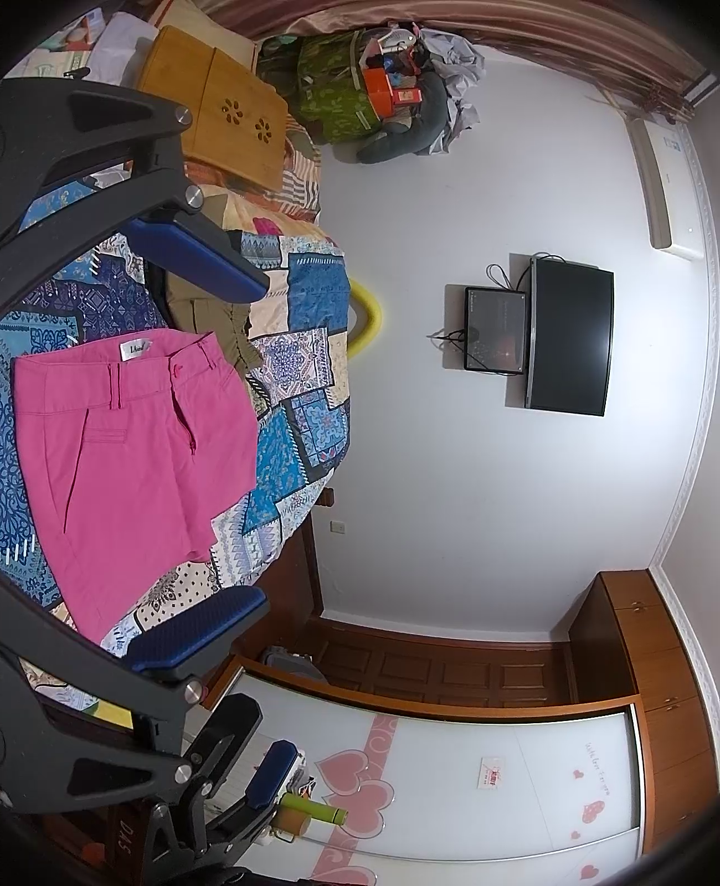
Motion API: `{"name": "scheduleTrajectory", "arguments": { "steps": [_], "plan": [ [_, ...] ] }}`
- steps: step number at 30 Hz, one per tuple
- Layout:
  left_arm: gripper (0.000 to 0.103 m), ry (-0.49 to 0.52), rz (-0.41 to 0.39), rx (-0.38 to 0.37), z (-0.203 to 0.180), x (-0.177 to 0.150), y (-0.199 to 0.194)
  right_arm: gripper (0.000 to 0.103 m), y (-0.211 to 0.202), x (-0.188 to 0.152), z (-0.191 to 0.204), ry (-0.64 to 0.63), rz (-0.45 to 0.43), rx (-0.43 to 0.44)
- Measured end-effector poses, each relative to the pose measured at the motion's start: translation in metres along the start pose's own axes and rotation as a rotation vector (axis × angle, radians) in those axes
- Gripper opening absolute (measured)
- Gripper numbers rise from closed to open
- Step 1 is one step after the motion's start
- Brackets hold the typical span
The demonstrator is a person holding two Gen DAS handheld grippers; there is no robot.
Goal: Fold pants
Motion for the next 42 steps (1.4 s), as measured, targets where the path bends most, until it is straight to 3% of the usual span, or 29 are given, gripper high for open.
{"name": "scheduleTrajectory", "arguments": {
  "steps": [9,15,23,29,34,36,39,42],
  "plan": [
    [0.103,0.003,0.009,0.006,0.0,-0.001,0.005,0.103,0.005,-0.004,-0.004,0.0,0.007,-0.004],
    [0.103,-0.011,0.067,-0.001,0.006,-0.011,0.035,0.103,0.023,-0.016,-0.016,0.016,0.056,-0.008],
    [0.102,-0.016,0.253,0.07,0.034,-0.041,0.122,0.103,0.078,-0.057,-0.057,0.036,0.203,-0.062],
    [0.092,-0.045,0.405,0.106,0.07,-0.068,0.182,0.103,0.125,-0.1,-0.097,0.036,0.363,-0.088],
    [0.085,-0.033,0.562,0.154,0.101,-0.097,0.229,0.096,0.15,-0.128,-0.12,0.087,0.479,-0.052],
    [0.083,-0.042,0.616,0.151,0.11,-0.108,0.244,0.094,0.162,-0.141,-0.129,0.12,0.537,-0.038],
    [0.082,-0.034,0.675,0.151,0.117,-0.124,0.258,0.083,0.176,-0.158,-0.137,0.17,0.615,-0.011],
    [0.081,-0.03,0.737,0.125,0.118,-0.138,0.269,0.083,0.191,-0.171,-0.142,0.204,0.669,0.021]
  ]
}}
Point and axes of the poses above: each gripper's, at about its wrist camera, not at the fingertips, and y roughly the way its jaws point, z to its left, x to its top, the point moved 5 cm from there along y, roughly the way its jaws point, and after that the axes turned 4 degrees about -y, right-handed, at the moved point
